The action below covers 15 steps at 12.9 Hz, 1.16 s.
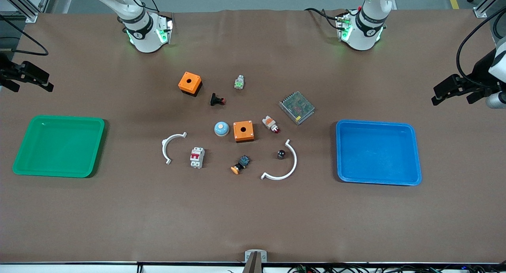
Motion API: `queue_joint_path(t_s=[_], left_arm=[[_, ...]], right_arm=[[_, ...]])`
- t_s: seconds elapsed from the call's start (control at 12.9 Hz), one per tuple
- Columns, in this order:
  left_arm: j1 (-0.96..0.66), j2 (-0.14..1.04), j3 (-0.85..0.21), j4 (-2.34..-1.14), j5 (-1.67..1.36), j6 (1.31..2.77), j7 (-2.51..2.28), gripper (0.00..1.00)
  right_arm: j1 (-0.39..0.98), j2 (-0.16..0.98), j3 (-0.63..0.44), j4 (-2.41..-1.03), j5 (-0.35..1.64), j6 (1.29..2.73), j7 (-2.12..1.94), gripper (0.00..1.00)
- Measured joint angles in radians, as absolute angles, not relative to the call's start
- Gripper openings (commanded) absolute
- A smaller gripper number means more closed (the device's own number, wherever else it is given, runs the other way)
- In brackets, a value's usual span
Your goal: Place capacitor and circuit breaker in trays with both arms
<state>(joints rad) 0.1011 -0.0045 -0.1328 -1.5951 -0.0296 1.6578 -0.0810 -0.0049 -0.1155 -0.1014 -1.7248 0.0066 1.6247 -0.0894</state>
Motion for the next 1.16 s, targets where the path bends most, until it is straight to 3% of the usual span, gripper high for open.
queue_joint_path(t_s=[0.62,0.93,1.16], left_arm=[[0.083,0.036,-0.141,-1.617,-0.037,1.654,-0.081,1.00],[-0.058,0.183,-0.171,-1.625,-0.142,1.672,-0.134,1.00],[-0.162,0.311,-0.177,-1.608,-0.180,1.756,-0.218,1.00]], right_arm=[[-0.005,-0.116,-0.102,-1.725,0.007,1.625,-0.089,1.00],[-0.005,-0.091,-0.102,-1.729,0.006,1.620,-0.089,1.00],[-0.005,0.052,-0.102,-1.718,0.005,1.642,-0.089,1.00]])
